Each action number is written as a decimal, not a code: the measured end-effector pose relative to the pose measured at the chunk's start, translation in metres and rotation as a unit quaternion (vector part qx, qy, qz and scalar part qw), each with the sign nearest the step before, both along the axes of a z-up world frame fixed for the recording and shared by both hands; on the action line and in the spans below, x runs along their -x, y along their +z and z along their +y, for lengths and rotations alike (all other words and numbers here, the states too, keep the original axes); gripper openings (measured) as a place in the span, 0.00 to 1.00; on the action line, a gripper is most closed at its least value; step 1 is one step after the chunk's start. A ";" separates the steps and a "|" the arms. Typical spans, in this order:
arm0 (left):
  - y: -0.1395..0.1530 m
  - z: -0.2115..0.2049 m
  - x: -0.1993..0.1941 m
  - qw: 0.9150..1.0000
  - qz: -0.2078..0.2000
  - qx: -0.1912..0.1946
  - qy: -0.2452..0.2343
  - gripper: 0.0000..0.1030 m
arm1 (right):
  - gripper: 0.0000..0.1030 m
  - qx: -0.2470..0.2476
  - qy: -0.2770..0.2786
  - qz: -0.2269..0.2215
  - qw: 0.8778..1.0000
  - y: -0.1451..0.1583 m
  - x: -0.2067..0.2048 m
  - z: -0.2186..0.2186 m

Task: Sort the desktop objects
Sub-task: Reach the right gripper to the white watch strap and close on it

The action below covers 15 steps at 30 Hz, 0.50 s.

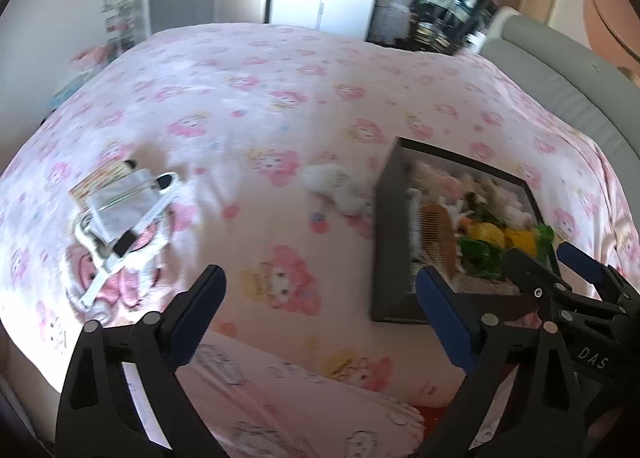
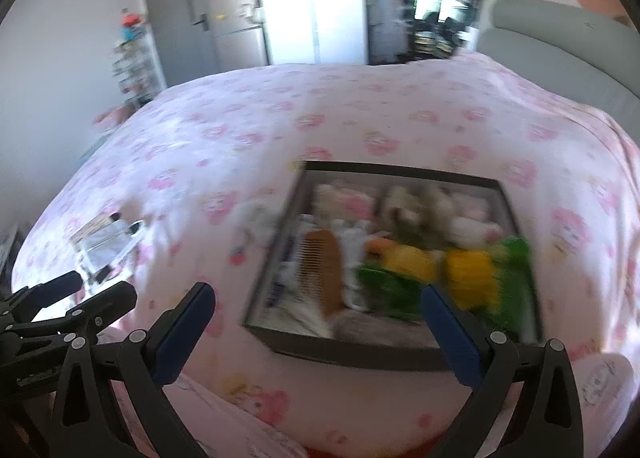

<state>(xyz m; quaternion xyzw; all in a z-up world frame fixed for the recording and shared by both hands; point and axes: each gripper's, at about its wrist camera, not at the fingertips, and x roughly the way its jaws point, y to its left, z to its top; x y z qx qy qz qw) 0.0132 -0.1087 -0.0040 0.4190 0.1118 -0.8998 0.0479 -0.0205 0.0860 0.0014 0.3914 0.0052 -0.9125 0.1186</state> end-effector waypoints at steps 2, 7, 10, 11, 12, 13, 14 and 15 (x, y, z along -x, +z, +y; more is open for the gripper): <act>-0.003 -0.017 -0.004 1.000 -0.001 -0.004 0.017 0.89 | 1.00 0.010 0.025 -0.004 1.000 -0.002 0.004 -0.018; -0.016 -0.062 -0.015 0.998 -0.011 -0.020 0.061 0.78 | 1.00 0.040 0.110 -0.035 0.993 -0.015 0.013 -0.077; -0.026 -0.092 -0.022 0.996 -0.015 -0.035 0.085 0.74 | 1.00 0.041 0.151 -0.052 0.986 -0.025 0.019 -0.113; -0.027 -0.100 -0.024 0.995 -0.016 -0.039 0.091 0.74 | 0.99 0.043 0.164 -0.058 0.984 -0.028 0.021 -0.125; -0.031 -0.110 -0.027 0.994 -0.016 -0.048 0.100 0.70 | 0.97 0.043 0.177 -0.064 0.981 -0.033 0.024 -0.139; -0.035 -0.122 -0.029 0.992 -0.017 -0.058 0.110 0.66 | 0.92 0.041 0.186 -0.071 0.979 -0.038 0.028 -0.150; -0.039 -0.130 -0.031 0.991 -0.018 -0.065 0.120 0.63 | 0.83 0.041 0.193 -0.076 0.977 -0.040 0.028 -0.156; -0.045 -0.141 -0.032 0.988 -0.022 -0.072 0.133 0.59 | 0.78 0.037 0.199 -0.082 0.976 -0.045 0.029 -0.166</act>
